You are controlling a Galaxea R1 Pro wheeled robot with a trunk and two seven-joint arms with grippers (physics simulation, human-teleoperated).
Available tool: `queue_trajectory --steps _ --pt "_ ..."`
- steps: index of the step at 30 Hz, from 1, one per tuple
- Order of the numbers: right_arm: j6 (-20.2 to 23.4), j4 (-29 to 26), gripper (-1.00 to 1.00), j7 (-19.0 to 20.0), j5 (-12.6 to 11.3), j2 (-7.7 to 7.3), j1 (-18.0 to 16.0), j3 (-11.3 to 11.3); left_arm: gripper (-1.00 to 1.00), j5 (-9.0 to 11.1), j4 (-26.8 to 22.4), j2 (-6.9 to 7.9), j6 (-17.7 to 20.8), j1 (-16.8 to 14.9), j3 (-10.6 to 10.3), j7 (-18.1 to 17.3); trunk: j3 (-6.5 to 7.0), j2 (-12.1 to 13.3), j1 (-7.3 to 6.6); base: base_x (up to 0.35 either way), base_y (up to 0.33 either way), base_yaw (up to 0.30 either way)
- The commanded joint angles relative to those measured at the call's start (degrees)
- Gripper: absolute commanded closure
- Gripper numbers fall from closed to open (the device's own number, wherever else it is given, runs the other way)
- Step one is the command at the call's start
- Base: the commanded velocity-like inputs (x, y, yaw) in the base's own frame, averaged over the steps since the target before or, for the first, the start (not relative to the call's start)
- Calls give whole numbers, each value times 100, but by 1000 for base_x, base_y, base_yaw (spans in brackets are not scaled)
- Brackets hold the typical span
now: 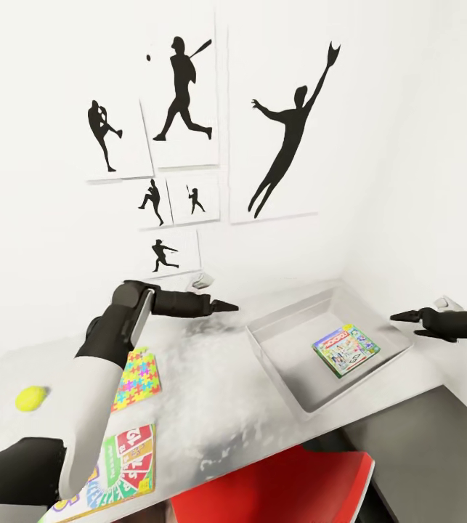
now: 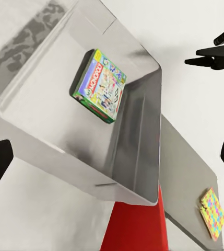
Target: Put all the toys in the child's room - the three board games (two on the bed and one on the table), the two jigsaw puzzles on the table, and the tennis ball on the table - inside the toy box on the table in the child's room.
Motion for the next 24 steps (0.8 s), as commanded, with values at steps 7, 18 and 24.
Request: queue_trajectory --steps 7,18,24 --pt "-6 143 -100 106 89 228 -63 185 -100 -160 -153 67 50 32 222 -12 -12 -12 3 0 0 0" --pt "-10 153 -100 281 116 585 -68 189 -100 -295 -181 103 50 35 260 -365 -12 -12 3 0 0 0" --pt "-10 152 -100 281 115 779 -68 182 -100 -303 -182 104 50 37 262 -401 -12 -12 3 0 0 0"
